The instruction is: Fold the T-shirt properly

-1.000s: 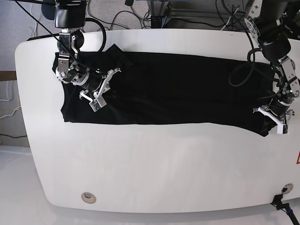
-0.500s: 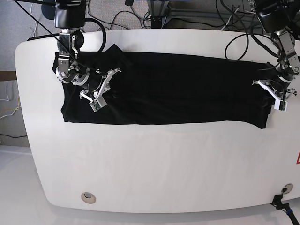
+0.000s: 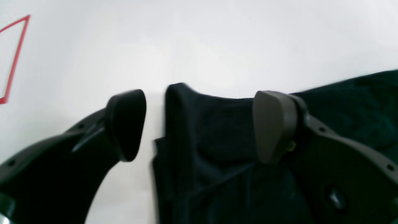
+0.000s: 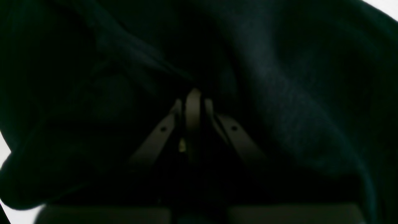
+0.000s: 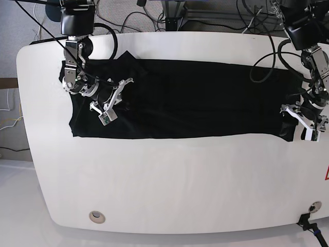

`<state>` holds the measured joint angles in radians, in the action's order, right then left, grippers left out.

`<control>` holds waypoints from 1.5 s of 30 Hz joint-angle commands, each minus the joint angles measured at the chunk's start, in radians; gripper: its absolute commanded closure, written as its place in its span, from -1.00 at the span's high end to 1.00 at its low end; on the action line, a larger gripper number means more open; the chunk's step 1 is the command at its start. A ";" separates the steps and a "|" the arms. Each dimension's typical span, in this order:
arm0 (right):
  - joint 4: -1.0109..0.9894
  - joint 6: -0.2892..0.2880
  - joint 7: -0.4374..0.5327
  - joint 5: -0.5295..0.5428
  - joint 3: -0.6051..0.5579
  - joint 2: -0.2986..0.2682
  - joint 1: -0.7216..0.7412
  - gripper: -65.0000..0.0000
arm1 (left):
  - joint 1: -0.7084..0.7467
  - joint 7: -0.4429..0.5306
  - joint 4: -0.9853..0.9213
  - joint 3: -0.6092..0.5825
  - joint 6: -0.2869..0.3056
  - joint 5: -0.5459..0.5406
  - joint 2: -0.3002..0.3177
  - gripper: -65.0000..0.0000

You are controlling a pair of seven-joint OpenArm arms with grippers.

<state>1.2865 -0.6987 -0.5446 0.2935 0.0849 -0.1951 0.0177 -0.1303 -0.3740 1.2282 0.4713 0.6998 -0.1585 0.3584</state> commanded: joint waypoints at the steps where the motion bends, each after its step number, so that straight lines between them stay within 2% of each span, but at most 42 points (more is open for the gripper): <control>1: -0.028 0.023 -0.148 -0.122 -0.012 0.001 -0.023 -1.00 | -0.045 0.022 -0.069 -0.009 -0.002 -0.013 0.021 0.46; 7: -0.028 0.023 -0.136 -0.122 -0.012 0.001 -0.023 -1.00 | -0.154 0.065 -0.270 -0.016 -0.002 -0.010 0.024 0.46; 11: -0.031 0.024 -0.124 -0.122 -0.012 -0.001 -0.025 -1.00 | -0.187 0.114 -0.333 -0.016 -0.002 0.072 0.024 0.46; 18: -0.029 0.023 -0.124 -0.122 -0.010 -0.004 -0.028 -1.00 | -0.234 0.142 -0.463 -0.016 -0.002 0.121 0.026 0.45; 19: -0.029 0.023 -0.124 -0.122 -0.010 -0.004 -0.028 -1.00 | -0.234 0.155 -0.465 -0.016 -0.002 0.132 0.024 0.40; 20: -0.029 0.023 -0.124 -0.122 -0.010 -0.004 -0.028 -1.00 | -0.234 0.168 -0.465 -0.016 -0.002 0.139 0.024 0.26; 25: -0.029 0.023 -0.124 -0.122 -0.010 -0.004 -0.028 -1.00 | -0.233 0.169 -0.465 -0.015 -0.002 0.136 0.024 -0.74; 26: -0.029 0.023 -0.124 -0.122 -0.010 -0.004 -0.028 -1.00 | -0.230 0.169 -0.459 -0.015 -0.002 0.133 0.024 -0.77; 30: -0.031 0.024 -0.124 -0.122 -0.010 -0.002 -0.026 -1.00 | -0.225 0.171 -0.423 0.002 -0.002 0.129 0.023 -0.78; 35: -0.032 0.026 -0.124 -0.124 -0.010 -0.001 -0.025 -1.00 | -0.119 0.157 -0.216 0.066 -0.002 0.129 0.015 -0.78; 40: -0.034 0.026 -0.124 -0.124 -0.010 -0.004 -0.023 -1.00 | 0.014 0.060 0.002 0.102 -0.002 0.129 -0.011 -0.78; 45: -0.034 0.026 -0.122 -0.124 -0.010 -0.001 -0.023 -1.00 | 0.056 0.045 0.051 0.114 -0.002 0.129 -0.028 -0.78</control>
<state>1.2789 -0.6983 -0.5228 0.2932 0.0841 -0.1947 0.0158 -0.0502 -0.3531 1.2579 0.5873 0.6926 -0.0067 0.3183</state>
